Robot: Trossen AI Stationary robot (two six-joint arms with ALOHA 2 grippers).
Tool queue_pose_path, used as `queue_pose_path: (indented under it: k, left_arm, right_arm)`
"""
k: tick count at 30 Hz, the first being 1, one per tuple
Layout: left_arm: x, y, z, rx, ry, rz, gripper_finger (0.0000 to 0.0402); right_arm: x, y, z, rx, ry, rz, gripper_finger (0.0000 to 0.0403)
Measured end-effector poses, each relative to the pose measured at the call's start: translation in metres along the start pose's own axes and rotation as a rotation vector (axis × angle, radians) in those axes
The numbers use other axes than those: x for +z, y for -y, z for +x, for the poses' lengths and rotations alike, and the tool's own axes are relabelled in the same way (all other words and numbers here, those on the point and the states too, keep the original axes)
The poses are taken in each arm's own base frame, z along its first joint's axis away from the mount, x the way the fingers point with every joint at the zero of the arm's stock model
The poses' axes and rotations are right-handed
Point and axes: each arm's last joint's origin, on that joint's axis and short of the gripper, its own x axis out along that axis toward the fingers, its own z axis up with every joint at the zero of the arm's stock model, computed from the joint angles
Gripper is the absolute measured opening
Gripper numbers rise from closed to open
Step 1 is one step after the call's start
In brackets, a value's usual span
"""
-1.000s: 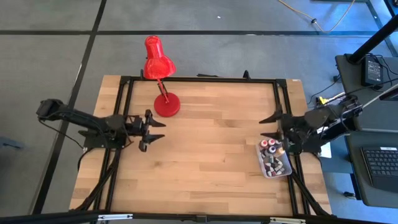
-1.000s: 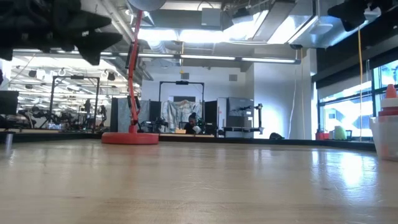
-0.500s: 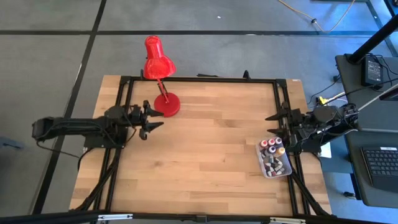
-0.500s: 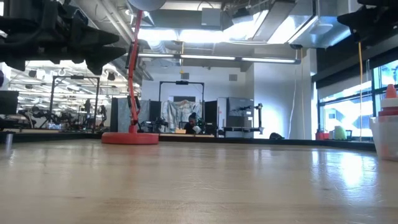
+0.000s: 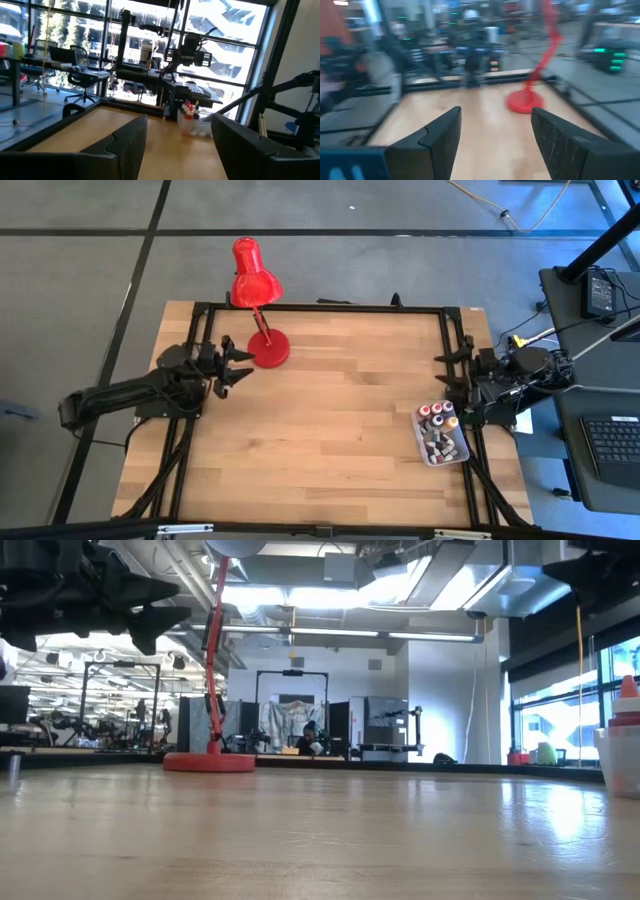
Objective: Pick & Place food coloring
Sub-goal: Return to Home Position
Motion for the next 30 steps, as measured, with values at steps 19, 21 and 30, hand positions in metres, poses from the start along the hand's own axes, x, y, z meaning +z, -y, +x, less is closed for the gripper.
queue_pose_path:
  k: [19, 21, 30]
  left_arm:
    - [-0.003, 0.002, -0.017, 0.08, -0.013, -0.008, 0.0215]
    - [-0.005, 0.001, -0.017, 0.095, -0.03, -0.015, 0.0216]
    - [-0.006, 0.001, -0.017, 0.091, -0.039, -0.009, 0.0216]
  right_arm:
    - [-0.031, -0.008, 0.023, 0.03, -0.022, -0.115, 0.0242]
    - [-0.035, -0.009, 0.026, 0.03, -0.011, -0.11, 0.0242]
    - [-0.055, -0.013, 0.042, -0.005, 0.052, -0.152, 0.0242]
